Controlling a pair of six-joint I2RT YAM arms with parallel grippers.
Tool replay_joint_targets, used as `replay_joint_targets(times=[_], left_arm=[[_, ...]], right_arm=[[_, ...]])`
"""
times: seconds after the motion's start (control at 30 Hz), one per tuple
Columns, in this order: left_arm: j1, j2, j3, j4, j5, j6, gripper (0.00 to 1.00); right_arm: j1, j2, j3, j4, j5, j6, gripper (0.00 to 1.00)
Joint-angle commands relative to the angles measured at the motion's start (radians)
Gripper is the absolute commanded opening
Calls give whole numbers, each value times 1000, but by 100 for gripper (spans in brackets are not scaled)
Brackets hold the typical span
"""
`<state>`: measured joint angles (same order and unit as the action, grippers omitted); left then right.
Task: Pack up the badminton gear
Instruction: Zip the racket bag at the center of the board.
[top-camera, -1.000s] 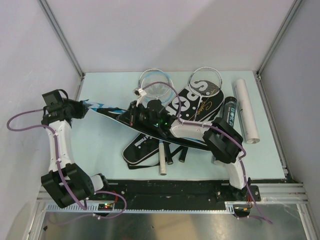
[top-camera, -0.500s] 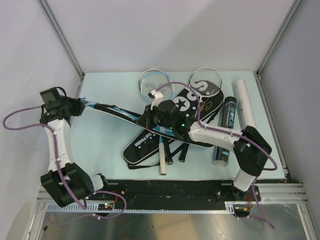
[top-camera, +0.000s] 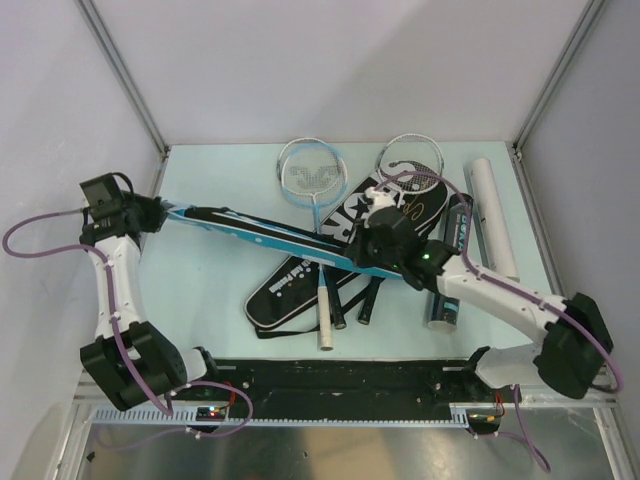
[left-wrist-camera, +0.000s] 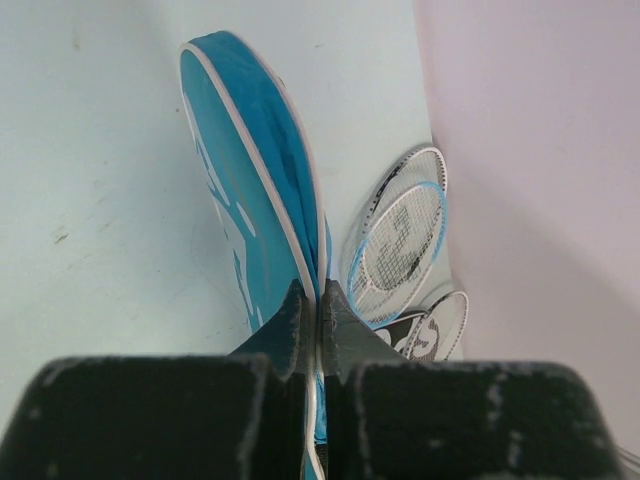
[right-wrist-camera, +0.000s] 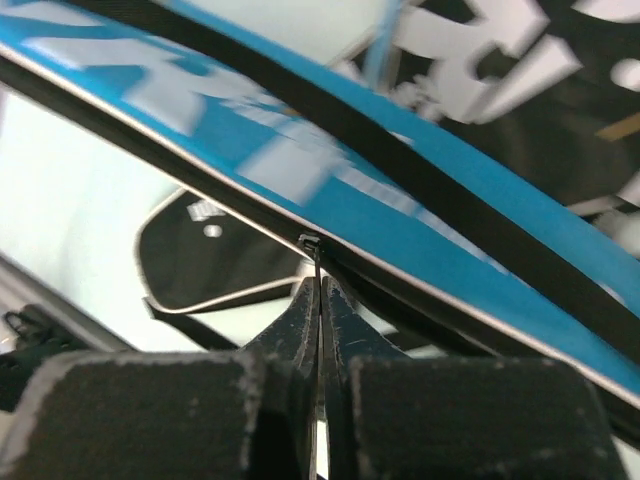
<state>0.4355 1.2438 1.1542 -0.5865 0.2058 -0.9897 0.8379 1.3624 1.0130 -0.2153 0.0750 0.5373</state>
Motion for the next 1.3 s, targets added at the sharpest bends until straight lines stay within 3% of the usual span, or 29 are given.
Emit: replay_joint_targets(times=[0.0,0.2,0.43,0.57,0.83,0.87,1.07,1.27], left_arm=[[21,2,65,98,-96,51,0],[24,13,72,98,-103,65,0],[34,27,72,97,-123,91,0],[36,29,74,94,-113,92,0],[36,21,67,94,-102,92,0],[37,19,66,94,-95,89,0],[36,-5,57,95,-72,80,0],[35,-27,18,95,-48,71,0]], right_arm=[[-94,-135,-68,-241,137,-1,0],[-279,-286,-189,-351,141,22,0],[-524,-402,-293,-356,77,17,0],[-620,-392,-348,-276,-7,24,0],[-676,-298,-448,-85,-116,29,0],[-678,-296,-443,-78,-129,10,4],[-599,-374,-274,-177,-109,-154,46],[-348,-366,-200,-19,-80,-380,66]])
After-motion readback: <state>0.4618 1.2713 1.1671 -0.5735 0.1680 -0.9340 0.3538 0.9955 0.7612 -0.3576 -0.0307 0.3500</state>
